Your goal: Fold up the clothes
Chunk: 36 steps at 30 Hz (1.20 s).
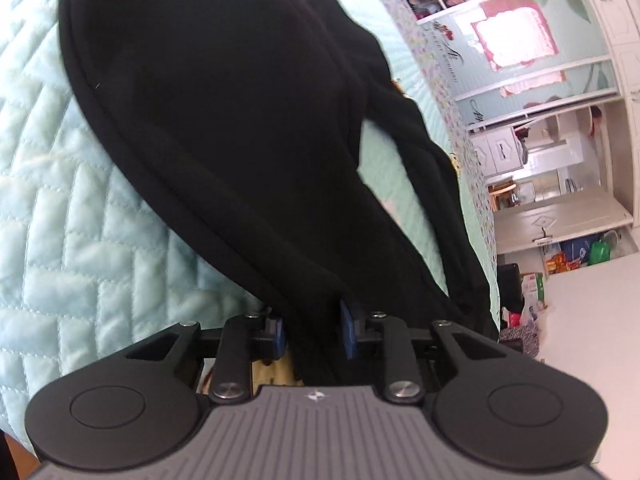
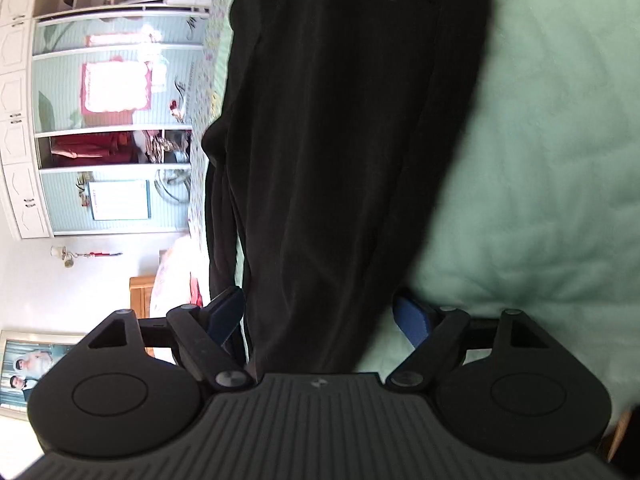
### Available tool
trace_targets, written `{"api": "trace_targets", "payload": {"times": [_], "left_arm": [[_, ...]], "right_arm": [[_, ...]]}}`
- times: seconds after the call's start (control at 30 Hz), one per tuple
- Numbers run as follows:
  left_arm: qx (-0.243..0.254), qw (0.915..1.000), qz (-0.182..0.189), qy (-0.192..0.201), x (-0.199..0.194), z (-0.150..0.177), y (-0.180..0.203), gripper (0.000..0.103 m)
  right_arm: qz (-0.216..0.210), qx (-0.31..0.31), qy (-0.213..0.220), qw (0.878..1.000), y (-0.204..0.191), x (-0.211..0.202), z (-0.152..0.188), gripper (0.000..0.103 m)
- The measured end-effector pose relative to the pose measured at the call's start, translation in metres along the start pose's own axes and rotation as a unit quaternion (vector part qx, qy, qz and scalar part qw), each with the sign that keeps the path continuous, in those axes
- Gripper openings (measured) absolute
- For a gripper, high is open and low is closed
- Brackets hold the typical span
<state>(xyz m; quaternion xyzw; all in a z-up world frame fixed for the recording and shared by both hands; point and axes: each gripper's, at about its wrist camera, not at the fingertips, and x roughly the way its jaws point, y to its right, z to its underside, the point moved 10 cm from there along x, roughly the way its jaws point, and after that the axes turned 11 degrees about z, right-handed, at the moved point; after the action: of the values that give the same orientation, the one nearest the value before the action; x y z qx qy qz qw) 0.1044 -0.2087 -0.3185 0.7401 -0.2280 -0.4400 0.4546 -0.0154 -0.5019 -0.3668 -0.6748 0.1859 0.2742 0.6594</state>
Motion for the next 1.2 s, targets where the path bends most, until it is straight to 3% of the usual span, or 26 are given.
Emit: {"api": "trace_targets", "payload": {"times": [0.13,0.17,0.2,0.23,0.27,0.37,0.43,0.53,0.67,0.87,1.0,1.13,1.2], "left_arm": [[0.001,1.0,0.001,0.001,-0.002,0.002,-0.004,0.03],[0.006,1.0,0.001,0.001,-0.002,0.002,-0.004,0.03],[0.016,0.9999,-0.001,-0.002,-0.002,0.0,-0.004,0.028],[0.031,0.9995,-0.011,-0.003,-0.004,-0.002,-0.003,0.019],[0.047,0.9988,-0.015,0.004,-0.009,-0.005,0.001,0.017],[0.088,0.9955,-0.025,0.024,-0.024,-0.011,0.013,0.014],[0.098,0.9942,-0.044,0.014,-0.026,-0.007,0.004,0.014],[0.083,0.9944,-0.066,0.006,-0.025,-0.001,-0.017,0.014],[0.066,0.997,-0.04,0.002,-0.032,-0.008,-0.019,0.018],[-0.007,0.997,-0.024,0.074,-0.072,-0.049,-0.053,0.031],[-0.013,0.9918,-0.024,0.125,-0.087,-0.089,-0.068,0.044],[-0.021,0.9882,-0.011,0.152,-0.089,-0.126,-0.077,0.044],[0.006,0.9826,-0.034,0.182,-0.102,-0.144,-0.079,0.038]], "right_arm": [[0.011,-0.043,0.015,0.999,-0.004,0.005,-0.006,0.078],[0.014,-0.05,0.017,0.999,-0.003,0.006,-0.007,0.06],[0.019,-0.05,0.015,0.998,0.003,0.006,-0.009,0.027],[0.022,-0.042,0.01,0.999,0.015,0.004,-0.011,0.01],[0.021,-0.04,0.007,0.999,0.022,0.001,-0.011,0.008],[0.024,-0.098,0.005,0.995,0.03,-0.02,-0.001,0.008],[0.04,-0.132,0.006,0.99,0.034,-0.028,0.005,0.008],[0.05,-0.134,0.004,0.99,0.041,-0.025,0.004,0.005],[0.048,-0.133,-0.002,0.99,0.041,-0.027,0.005,0.007],[0.028,-0.086,-0.016,0.996,0.051,-0.045,0.012,0.016],[0.021,-0.085,-0.02,0.996,0.053,-0.057,0.02,0.034],[0.029,-0.107,-0.018,0.994,0.053,-0.065,0.023,0.045],[0.035,-0.112,-0.017,0.993,0.054,-0.068,0.022,0.047]]}}
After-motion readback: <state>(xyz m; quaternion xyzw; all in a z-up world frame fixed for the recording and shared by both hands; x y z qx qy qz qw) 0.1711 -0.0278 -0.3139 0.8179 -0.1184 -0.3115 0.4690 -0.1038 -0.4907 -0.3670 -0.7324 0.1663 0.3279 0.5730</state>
